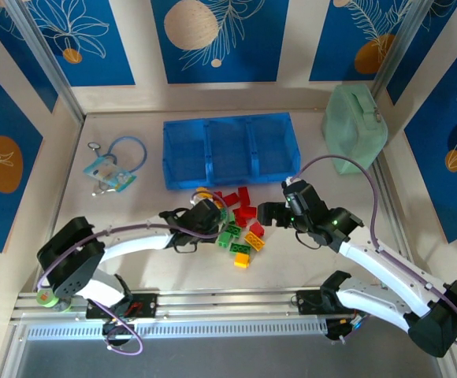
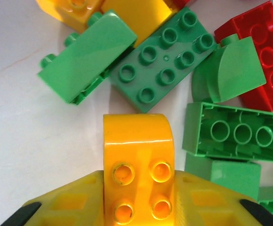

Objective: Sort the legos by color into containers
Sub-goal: Pick up the lego from the middle-left of the table, then place the lego in the container.

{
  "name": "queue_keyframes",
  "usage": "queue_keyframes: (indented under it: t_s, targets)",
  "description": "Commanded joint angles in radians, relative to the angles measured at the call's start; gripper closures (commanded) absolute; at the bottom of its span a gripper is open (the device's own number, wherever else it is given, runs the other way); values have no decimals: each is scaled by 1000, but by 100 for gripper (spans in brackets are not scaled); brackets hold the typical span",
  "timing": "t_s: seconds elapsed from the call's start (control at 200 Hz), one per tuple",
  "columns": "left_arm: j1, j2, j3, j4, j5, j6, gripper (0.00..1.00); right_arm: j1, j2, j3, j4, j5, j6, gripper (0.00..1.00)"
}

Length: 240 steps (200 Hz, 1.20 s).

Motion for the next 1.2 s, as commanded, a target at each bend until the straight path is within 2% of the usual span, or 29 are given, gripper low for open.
queue_keyframes:
  t_s: [0.0,0.165,0.385,0.8,1.196]
  targets:
    - [-10,-88,67,-89,-80,45,71,-19,-27,-27,10,-5,10,5]
    - [31,-126,144,-122,-97,104,71,-41,-22,-29,17,-43,16,5]
    - [162,-82,249,-111,-50,184,71,-36,-25,-30,13,-78,27,7]
    - [411,159,441,-55,44,268,73,-10,-26,-48,17,-90,48,8]
    - [513,386,569,-29,88,288,71,-1,1,-49,16,-94,46,8]
